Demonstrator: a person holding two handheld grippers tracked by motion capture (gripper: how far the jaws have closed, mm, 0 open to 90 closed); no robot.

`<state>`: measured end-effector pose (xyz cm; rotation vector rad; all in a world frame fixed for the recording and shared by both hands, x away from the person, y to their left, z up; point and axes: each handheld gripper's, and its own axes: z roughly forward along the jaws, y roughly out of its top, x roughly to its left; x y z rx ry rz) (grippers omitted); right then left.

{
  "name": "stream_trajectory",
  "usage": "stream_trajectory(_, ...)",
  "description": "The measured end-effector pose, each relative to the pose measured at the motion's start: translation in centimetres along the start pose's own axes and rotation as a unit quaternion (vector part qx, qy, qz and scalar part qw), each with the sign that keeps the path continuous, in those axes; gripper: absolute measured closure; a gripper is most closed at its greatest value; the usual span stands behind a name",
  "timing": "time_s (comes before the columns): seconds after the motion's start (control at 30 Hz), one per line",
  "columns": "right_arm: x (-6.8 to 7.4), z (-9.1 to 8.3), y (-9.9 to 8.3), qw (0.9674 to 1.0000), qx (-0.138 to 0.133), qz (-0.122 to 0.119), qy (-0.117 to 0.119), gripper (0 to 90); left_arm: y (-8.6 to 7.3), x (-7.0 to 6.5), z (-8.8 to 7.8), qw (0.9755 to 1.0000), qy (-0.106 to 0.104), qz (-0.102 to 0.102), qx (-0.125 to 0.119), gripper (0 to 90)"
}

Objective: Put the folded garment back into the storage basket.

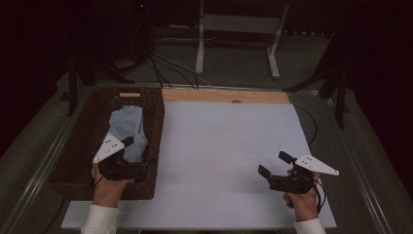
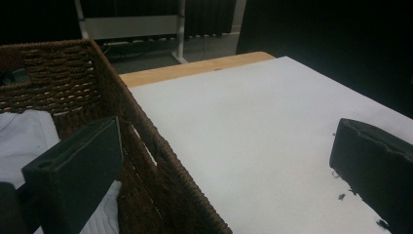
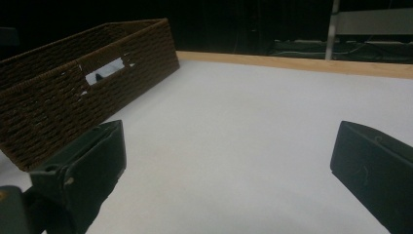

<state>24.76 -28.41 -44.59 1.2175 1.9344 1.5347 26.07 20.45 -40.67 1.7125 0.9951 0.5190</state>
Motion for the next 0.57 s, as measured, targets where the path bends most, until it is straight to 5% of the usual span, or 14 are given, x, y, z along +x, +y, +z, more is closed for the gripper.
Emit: stream_trajectory(0.57, -0.31, -0.43, 0.01, 1.0000, -0.007, -0.004, -0.001, 0.0, 0.20, -0.08, -0.24, 1.0000, 0.003, 0.001, -0.003, 0.1)
